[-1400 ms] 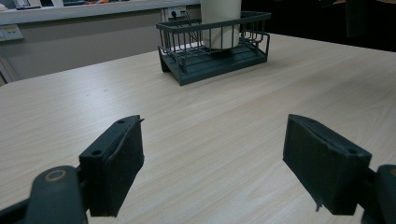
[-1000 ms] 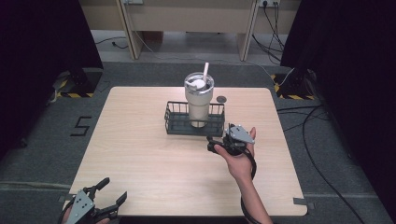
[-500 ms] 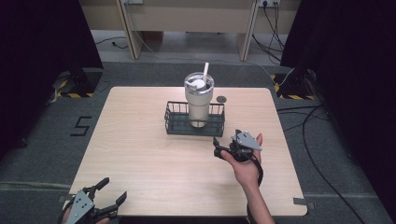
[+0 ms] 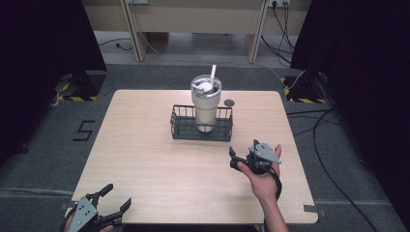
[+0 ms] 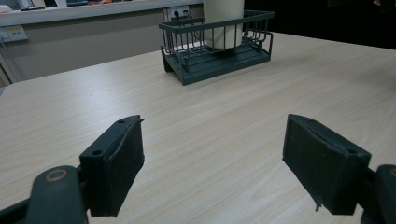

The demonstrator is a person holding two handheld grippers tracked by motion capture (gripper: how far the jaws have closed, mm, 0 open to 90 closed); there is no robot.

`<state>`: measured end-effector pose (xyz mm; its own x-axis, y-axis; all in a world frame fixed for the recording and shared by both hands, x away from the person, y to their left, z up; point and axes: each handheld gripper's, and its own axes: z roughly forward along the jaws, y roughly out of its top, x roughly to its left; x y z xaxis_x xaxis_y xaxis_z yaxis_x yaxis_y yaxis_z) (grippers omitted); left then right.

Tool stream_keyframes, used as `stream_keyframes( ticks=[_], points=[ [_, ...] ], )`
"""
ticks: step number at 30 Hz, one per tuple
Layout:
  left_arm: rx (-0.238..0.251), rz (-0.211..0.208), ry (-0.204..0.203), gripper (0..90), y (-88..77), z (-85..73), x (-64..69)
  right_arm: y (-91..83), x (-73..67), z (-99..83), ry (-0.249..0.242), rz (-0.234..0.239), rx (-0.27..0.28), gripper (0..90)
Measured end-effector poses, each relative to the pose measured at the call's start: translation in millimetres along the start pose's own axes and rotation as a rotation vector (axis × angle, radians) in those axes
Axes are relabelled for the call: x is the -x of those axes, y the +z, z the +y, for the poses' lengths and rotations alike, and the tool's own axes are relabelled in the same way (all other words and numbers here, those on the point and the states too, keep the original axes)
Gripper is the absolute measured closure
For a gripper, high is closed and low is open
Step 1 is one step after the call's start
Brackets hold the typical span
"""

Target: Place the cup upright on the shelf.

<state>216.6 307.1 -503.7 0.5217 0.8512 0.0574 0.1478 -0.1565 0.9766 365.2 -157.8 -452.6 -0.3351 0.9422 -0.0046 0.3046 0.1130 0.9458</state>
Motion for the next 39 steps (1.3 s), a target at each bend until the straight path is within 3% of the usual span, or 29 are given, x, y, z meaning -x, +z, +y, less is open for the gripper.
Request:
stream_keyframes(
  ticks=[24,39],
  points=[
    [0.006,0.001,-0.004,19.9,-0.5,0.5,-0.3,-38.5,34.8,-33.1,0.043,-0.091,-0.028,9.0],
    [0.005,0.002,-0.009,19.9,-0.4,0.2,-0.7,-55.3,48.9,-55.6,0.063,-0.142,-0.056,9.1]
  ],
)
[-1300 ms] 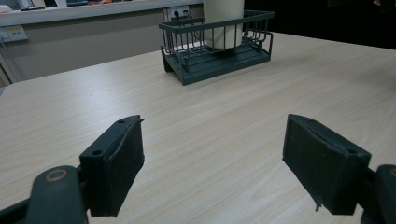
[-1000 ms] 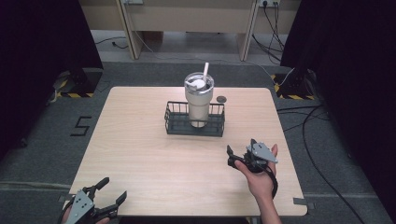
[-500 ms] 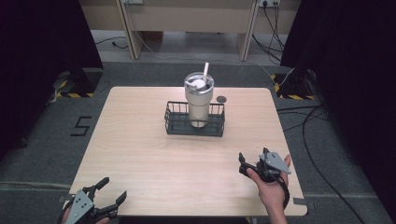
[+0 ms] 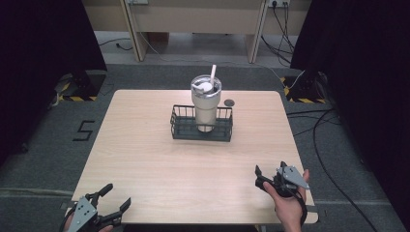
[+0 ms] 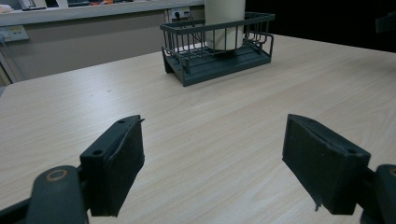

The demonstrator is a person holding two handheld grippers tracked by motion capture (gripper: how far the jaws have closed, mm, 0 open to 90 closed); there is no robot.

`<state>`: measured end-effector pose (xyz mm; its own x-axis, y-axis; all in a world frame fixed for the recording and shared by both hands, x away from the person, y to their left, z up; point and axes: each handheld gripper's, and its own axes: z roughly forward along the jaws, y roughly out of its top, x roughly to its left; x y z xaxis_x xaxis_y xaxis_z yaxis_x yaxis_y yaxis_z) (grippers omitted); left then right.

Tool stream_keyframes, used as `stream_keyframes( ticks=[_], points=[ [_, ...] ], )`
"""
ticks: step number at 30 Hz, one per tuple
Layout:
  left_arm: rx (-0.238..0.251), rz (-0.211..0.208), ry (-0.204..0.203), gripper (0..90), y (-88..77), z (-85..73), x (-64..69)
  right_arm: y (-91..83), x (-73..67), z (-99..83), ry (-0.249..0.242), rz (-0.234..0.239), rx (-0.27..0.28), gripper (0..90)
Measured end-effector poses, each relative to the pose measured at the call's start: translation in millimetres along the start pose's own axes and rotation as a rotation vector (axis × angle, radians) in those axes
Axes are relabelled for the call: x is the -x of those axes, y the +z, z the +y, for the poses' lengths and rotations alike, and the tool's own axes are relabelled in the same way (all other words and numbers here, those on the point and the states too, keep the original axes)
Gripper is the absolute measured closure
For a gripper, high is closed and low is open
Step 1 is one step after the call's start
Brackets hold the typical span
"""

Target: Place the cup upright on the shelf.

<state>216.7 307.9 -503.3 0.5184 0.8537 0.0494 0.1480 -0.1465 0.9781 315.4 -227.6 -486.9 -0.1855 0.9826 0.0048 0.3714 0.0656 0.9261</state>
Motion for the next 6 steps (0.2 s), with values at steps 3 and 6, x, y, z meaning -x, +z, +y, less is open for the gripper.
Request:
stream_keyframes(
  ticks=[3,6],
  points=[
    [-0.001,0.0,0.001,19.9,0.2,0.1,0.1,-2.0,1.2,-3.7,0.005,-0.001,-0.005,9.1],
    [0.001,0.001,0.001,19.9,0.7,0.4,0.1,-2.4,1.3,-4.5,0.009,0.0,-0.007,9.1]
  ],
)
